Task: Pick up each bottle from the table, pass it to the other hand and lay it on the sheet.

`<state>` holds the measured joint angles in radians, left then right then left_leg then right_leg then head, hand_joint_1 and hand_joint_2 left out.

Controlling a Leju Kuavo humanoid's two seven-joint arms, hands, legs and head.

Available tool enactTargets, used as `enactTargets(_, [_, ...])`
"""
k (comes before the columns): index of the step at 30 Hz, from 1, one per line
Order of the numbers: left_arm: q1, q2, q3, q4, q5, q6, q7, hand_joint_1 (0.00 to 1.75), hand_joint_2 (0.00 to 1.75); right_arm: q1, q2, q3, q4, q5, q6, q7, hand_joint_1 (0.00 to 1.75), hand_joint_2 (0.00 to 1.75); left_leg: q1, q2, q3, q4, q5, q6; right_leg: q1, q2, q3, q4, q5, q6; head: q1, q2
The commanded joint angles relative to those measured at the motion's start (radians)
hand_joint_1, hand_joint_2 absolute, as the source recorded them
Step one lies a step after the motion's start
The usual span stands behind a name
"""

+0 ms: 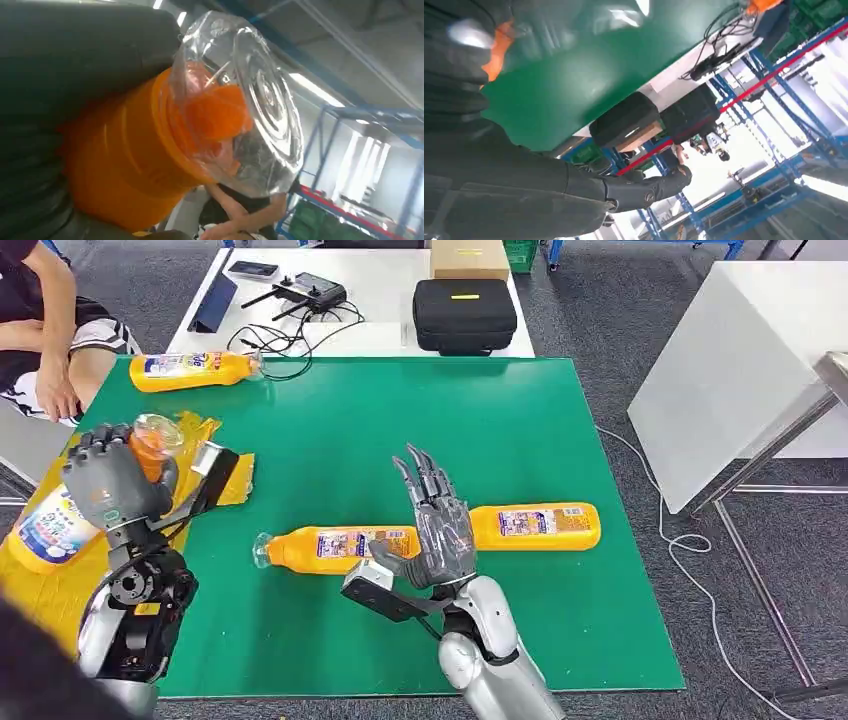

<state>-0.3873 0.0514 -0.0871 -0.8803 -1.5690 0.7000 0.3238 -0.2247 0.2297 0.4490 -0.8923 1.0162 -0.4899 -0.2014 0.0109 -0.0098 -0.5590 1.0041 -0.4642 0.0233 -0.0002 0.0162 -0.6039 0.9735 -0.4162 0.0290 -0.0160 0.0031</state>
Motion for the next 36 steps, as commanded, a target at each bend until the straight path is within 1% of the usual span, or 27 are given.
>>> enactTargets(1, [-0.144,0.109,-0.188,0.500,-0.002,-0.002,-0.025,1.75,1.75,-0.072,-0.018,0.023,0.119,0.041,0.071,0.054,0.00,1.75,0.000,0.002,0.006,-0.003,0.000,0.000,0.000,0.000,0.006,-0.002,0.000,0.000,0.001,0.000])
enactTargets(2, [-0.154,0.111,-0.181,0.573,-0.002,-0.016,-0.032,1.75,1.75,-0.078,-0.017,0.024,0.133,0.054,0.084,0.062,0.00,1.75,0.000,0.003,0.008,-0.003,-0.001,-0.001,0.000,0.001,0.007,-0.002,-0.001,0.000,0.001,0.000])
enactTargets(3, [-0.153,0.108,-0.162,0.592,0.002,-0.020,-0.048,1.75,1.75,-0.078,-0.016,0.021,0.136,0.058,0.088,0.063,0.00,1.75,0.000,0.005,0.006,-0.002,-0.001,-0.001,0.000,0.003,0.004,-0.001,0.000,0.000,0.000,0.000])
enactTargets(4, [-0.142,0.103,-0.132,0.603,0.024,-0.025,-0.072,1.75,1.75,-0.078,-0.016,0.018,0.141,0.060,0.093,0.065,0.00,1.75,0.000,0.007,0.007,-0.003,-0.001,-0.001,0.000,0.004,0.006,-0.002,0.000,0.000,0.001,0.000])
enactTargets(5, [-0.133,0.102,-0.133,0.604,0.034,-0.035,-0.075,1.75,1.75,-0.078,-0.016,0.018,0.144,0.065,0.097,0.067,0.00,1.75,0.000,0.007,0.005,-0.002,-0.001,-0.001,0.000,0.004,0.004,-0.001,0.000,0.000,0.001,0.000])
enactTargets(6, [-0.133,0.102,-0.133,0.604,0.034,-0.035,-0.075,1.75,1.75,-0.078,-0.016,0.018,0.144,0.065,0.097,0.067,0.00,1.75,0.000,0.007,0.008,-0.003,-0.001,-0.001,0.000,0.004,0.006,-0.002,-0.001,0.000,0.000,0.000])
enactTargets(8, [-0.133,0.102,-0.133,0.604,0.034,-0.035,-0.075,1.75,1.75,-0.078,-0.016,0.018,0.144,0.065,0.097,0.067,0.00,1.75,0.000,0.005,0.007,-0.002,-0.001,-0.001,0.000,0.002,0.006,-0.001,-0.002,0.000,0.000,0.000])
enactTargets(9, [-0.121,0.097,-0.128,0.614,0.030,-0.041,-0.074,1.75,1.75,-0.077,-0.017,0.019,0.147,0.069,0.100,0.067,0.00,1.75,0.000,0.004,0.004,-0.001,-0.001,-0.001,0.000,0.001,0.003,0.000,-0.001,0.000,0.001,0.000])
enactTargets(11, [-0.121,0.097,-0.128,0.614,0.030,-0.041,-0.074,1.75,1.75,-0.077,-0.017,0.019,0.147,0.069,0.100,0.067,0.00,1.75,0.000,0.004,0.005,-0.002,-0.001,-0.001,0.000,0.001,0.005,-0.001,-0.002,0.000,0.000,0.000])
enactTargets(14, [-0.110,0.083,-0.099,0.630,0.047,-0.092,-0.098,1.75,1.75,-0.082,-0.016,0.024,0.155,0.081,0.119,0.070,0.00,1.75,0.001,0.004,0.003,-0.001,-0.001,-0.001,0.001,0.001,0.003,0.000,-0.002,0.000,0.001,0.000])
enactTargets(15, [-0.104,0.079,-0.088,0.629,0.037,-0.100,-0.094,1.75,1.75,-0.084,-0.014,0.022,0.158,0.084,0.126,0.071,0.00,1.75,0.001,0.004,0.006,-0.002,-0.002,-0.001,0.001,0.001,0.005,-0.001,-0.002,0.000,0.001,0.000])
enactTargets(17, [-0.094,0.074,-0.070,0.638,0.045,-0.120,-0.091,1.75,1.75,-0.085,-0.014,0.029,0.165,0.098,0.141,0.080,0.00,1.75,0.000,0.005,0.001,-0.001,0.000,-0.001,0.000,0.002,0.000,0.000,-0.001,0.000,0.001,0.000])
enactTargets(19, [-0.083,0.071,-0.050,0.642,0.051,-0.134,-0.081,1.75,1.75,-0.086,-0.014,0.038,0.175,0.114,0.158,0.089,0.00,1.75,0.000,0.005,0.006,-0.002,-0.002,-0.001,0.000,0.002,0.005,-0.001,-0.002,0.000,0.001,0.000])
enactTargets(20, [-0.076,0.069,-0.036,0.644,0.055,-0.136,-0.082,1.75,1.75,-0.085,-0.014,0.039,0.181,0.119,0.163,0.091,0.00,1.75,0.000,0.005,0.004,-0.002,-0.001,-0.001,-0.001,0.003,0.003,-0.001,-0.001,0.000,0.001,0.000])
enactTargets(21, [-0.072,0.067,-0.024,0.645,0.060,-0.142,-0.077,1.55,1.75,-0.086,-0.015,0.042,0.186,0.124,0.171,0.092,0.00,1.75,0.000,0.005,0.001,-0.002,0.000,-0.001,0.000,0.003,0.000,-0.001,0.000,0.000,0.001,0.000])
enactTargets(22, [-0.069,0.066,-0.019,0.645,0.060,-0.143,-0.076,0.00,1.75,-0.086,-0.015,0.043,0.188,0.127,0.174,0.094,0.00,1.75,0.000,0.006,0.005,-0.003,-0.001,-0.001,-0.001,0.003,0.004,-0.001,-0.001,0.000,0.000,0.000])
enactTargets(25, [-0.056,0.053,0.019,0.642,0.071,-0.123,-0.049,0.00,1.75,-0.087,-0.018,0.045,0.208,0.142,0.197,0.113,0.00,1.75,0.000,0.005,0.002,-0.002,-0.001,-0.001,-0.001,0.003,0.001,-0.001,0.000,0.000,0.001,0.000])
enactTargets(26, [-0.054,0.048,0.024,0.641,0.072,-0.116,-0.041,0.00,1.75,-0.089,-0.018,0.045,0.218,0.144,0.210,0.118,0.00,1.75,0.000,0.006,0.006,-0.003,-0.001,-0.001,-0.001,0.003,0.004,-0.001,-0.001,0.000,0.000,0.000])
enactTargets(27, [-0.052,0.042,0.035,0.639,0.081,-0.108,-0.048,0.00,1.75,-0.091,-0.019,0.048,0.227,0.148,0.224,0.124,0.00,1.75,0.000,0.005,0.003,-0.002,-0.001,-0.001,-0.001,0.003,0.001,-0.001,-0.001,0.000,0.000,0.000])
enactTargets(28, [-0.052,0.032,0.048,0.639,0.091,-0.105,-0.051,0.00,1.75,-0.093,-0.020,0.051,0.243,0.152,0.244,0.129,0.00,1.75,-0.001,0.005,0.005,-0.003,-0.001,-0.001,-0.001,0.002,0.003,-0.001,-0.001,0.000,0.000,0.000])
enactTargets(29, [-0.052,0.028,0.059,0.637,0.101,-0.100,-0.059,0.00,1.75,-0.094,-0.020,0.052,0.247,0.152,0.249,0.129,0.00,1.75,0.000,0.005,0.003,-0.002,-0.001,-0.001,-0.001,0.002,0.002,0.000,-0.001,0.000,0.000,0.000])
enactTargets(30, [-0.055,0.015,0.090,0.634,0.128,-0.092,-0.075,0.00,1.75,-0.096,-0.021,0.058,0.267,0.159,0.267,0.134,0.00,1.75,0.000,0.005,0.006,-0.003,-0.001,-0.001,-0.001,0.002,0.004,-0.001,-0.002,0.000,0.000,0.000])
enactTargets(32, [-0.056,0.010,0.101,0.634,0.138,-0.090,-0.081,0.00,1.75,-0.097,-0.021,0.060,0.273,0.161,0.274,0.134,0.00,1.75,0.000,0.004,0.002,-0.002,0.000,-0.001,-0.001,0.001,0.000,0.001,-0.001,0.000,0.000,0.000])
enactTargets(33, [-0.056,-0.003,0.161,0.628,0.202,-0.080,-0.136,0.00,1.75,-0.107,-0.022,0.072,0.302,0.175,0.303,0.145,0.00,1.75,0.000,0.004,0.005,-0.002,-0.001,-0.001,-0.001,0.001,0.003,0.001,-0.001,0.000,0.000,0.000])
enactTargets(34, [-0.059,-0.009,0.191,0.627,0.230,-0.074,-0.164,0.00,1.75,-0.112,-0.023,0.079,0.317,0.182,0.319,0.149,0.00,1.75,0.000,0.004,0.002,-0.002,0.000,-0.001,-0.001,0.002,0.000,0.001,0.000,0.000,0.000,0.000])
enactTargets(35, [-0.061,-0.010,0.193,0.629,0.229,-0.075,-0.164,0.00,1.75,-0.113,-0.025,0.082,0.324,0.186,0.319,0.151,0.00,1.75,0.000,0.004,0.005,-0.002,-0.001,-0.001,-0.001,0.001,0.003,0.001,-0.001,0.000,0.000,0.000])
enactTargets(36, [-0.060,-0.013,0.205,0.626,0.242,-0.072,-0.179,0.00,1.75,-0.114,-0.024,0.082,0.332,0.185,0.325,0.150,0.00,1.75,0.000,0.004,0.004,-0.002,-0.001,-0.001,-0.001,0.001,0.002,0.001,-0.001,0.000,0.001,0.000])
